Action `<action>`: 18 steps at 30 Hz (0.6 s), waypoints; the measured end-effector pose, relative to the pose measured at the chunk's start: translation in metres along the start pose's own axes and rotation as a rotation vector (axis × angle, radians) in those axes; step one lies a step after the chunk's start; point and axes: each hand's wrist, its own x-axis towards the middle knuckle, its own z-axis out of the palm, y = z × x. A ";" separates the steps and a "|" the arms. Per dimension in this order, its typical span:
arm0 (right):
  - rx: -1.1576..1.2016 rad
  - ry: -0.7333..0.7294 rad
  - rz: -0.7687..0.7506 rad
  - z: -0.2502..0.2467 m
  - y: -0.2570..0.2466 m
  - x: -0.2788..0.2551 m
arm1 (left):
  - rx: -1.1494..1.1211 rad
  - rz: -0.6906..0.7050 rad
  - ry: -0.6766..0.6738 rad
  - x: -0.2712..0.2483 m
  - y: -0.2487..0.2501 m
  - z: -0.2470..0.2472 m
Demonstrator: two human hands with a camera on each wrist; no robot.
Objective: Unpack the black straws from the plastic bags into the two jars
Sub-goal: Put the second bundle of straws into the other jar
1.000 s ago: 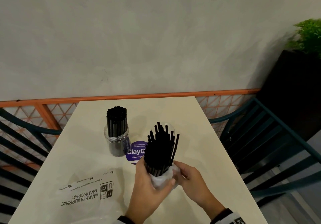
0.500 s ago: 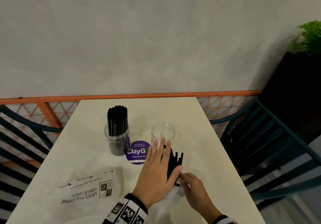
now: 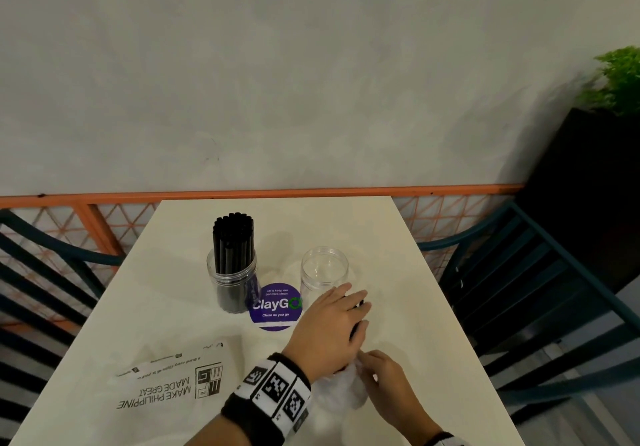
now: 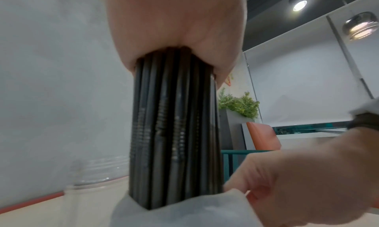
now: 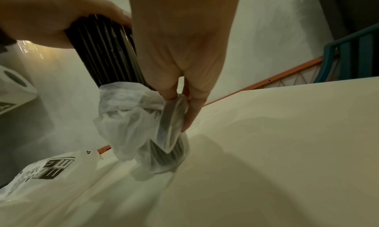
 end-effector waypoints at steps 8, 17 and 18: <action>0.110 -0.082 0.091 0.002 0.013 -0.002 | -0.077 0.118 0.060 0.002 -0.013 -0.005; 0.459 0.159 0.323 -0.033 -0.001 0.002 | -0.242 -0.003 0.249 -0.008 -0.028 -0.014; 0.440 0.180 0.328 -0.042 -0.002 0.003 | -0.239 -0.030 0.257 -0.007 -0.029 -0.017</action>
